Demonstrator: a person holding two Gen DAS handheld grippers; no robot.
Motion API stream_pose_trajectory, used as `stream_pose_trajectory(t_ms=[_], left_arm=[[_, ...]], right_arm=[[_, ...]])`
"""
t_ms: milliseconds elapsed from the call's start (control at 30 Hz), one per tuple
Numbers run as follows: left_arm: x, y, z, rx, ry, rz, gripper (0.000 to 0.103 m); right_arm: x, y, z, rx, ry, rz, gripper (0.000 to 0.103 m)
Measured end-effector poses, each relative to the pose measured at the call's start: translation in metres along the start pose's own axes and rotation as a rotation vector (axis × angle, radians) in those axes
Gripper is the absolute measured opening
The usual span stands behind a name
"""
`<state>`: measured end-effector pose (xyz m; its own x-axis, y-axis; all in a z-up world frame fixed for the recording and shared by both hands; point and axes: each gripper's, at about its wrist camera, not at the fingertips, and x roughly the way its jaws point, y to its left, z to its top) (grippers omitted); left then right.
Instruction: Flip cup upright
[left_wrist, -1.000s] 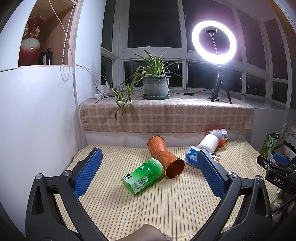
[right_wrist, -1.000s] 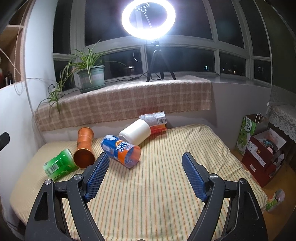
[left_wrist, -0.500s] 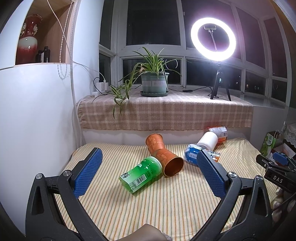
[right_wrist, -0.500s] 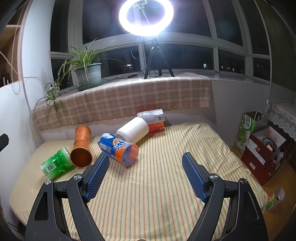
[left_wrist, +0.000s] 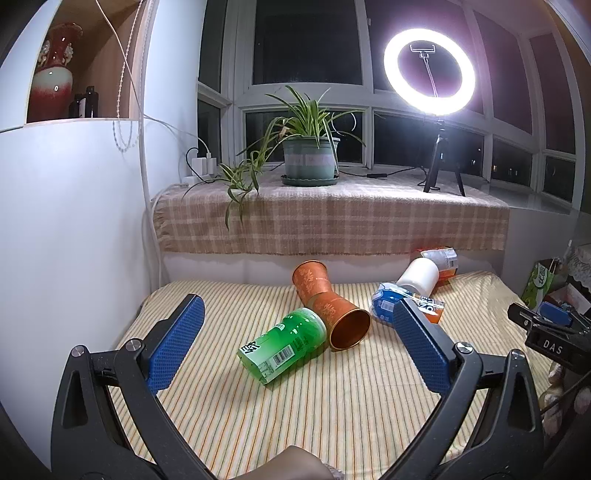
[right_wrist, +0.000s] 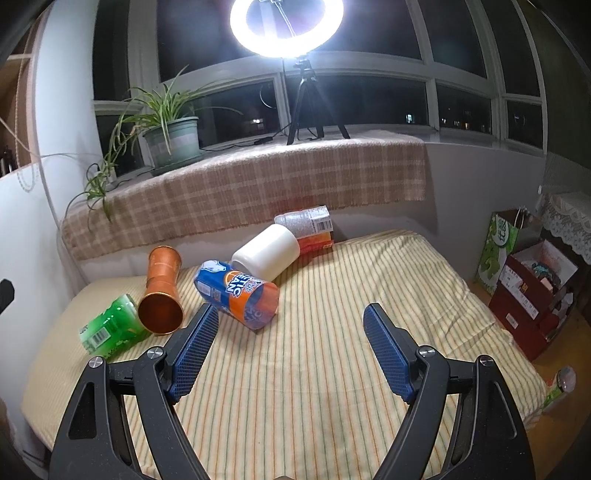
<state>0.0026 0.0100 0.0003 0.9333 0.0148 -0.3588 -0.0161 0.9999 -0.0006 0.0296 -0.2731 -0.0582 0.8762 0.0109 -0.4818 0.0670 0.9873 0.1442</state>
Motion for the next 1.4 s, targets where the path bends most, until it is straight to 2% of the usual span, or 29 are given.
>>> stream_pose_trajectory(t_ms=[400, 967, 1400], left_arm=[[0.020, 0.003, -0.005, 0.000, 0.049, 0.010, 0.103], [0.039, 0.019, -0.011, -0.016, 0.104, 0.038, 0.103], [0.057, 0.028, -0.018, -0.018, 0.146, 0.065, 0.103]], right_arm=[[0.033, 0.004, 0.010, 0.000, 0.045, 0.005, 0.081], [0.091, 0.020, 0.038, -0.074, 0.064, -0.052, 0.081], [0.152, 0.014, 0.060, -0.052, 0.154, -0.054, 0.081]])
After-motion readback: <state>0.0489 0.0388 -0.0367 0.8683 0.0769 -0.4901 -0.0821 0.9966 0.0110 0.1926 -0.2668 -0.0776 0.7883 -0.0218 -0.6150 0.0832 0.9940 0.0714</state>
